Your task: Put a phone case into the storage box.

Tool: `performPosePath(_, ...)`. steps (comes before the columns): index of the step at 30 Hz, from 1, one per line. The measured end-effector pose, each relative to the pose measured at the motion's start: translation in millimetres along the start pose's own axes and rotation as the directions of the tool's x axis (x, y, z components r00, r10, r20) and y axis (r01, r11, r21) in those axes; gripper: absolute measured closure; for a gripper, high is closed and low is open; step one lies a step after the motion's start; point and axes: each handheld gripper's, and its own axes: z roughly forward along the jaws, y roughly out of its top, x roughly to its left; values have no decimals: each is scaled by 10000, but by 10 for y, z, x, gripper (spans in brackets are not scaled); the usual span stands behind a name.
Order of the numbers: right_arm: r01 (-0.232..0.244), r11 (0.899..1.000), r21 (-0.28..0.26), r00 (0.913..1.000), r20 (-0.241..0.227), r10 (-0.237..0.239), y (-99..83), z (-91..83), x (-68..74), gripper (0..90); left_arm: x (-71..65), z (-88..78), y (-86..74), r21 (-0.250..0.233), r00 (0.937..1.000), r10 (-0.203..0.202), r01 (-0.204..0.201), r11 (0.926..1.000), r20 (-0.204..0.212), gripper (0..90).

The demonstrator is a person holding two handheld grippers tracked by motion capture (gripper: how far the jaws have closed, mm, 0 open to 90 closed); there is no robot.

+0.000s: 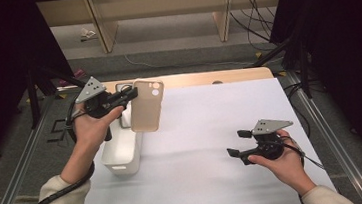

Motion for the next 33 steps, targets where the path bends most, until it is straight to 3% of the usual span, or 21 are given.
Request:
performPosePath(14, -36, 10000, 35, 10000, -5, 36, -5, 2, -4, 224, 172, -51, 17, -13, 9994, 225, -225, 9997, -256, 818)
performPosePath(33, -44, 10000, 48, 10000, 12, 44, -8, 2, -7, 224, 463, -120, -22, -310, 9970, 174, -198, 9993, -755, 818)
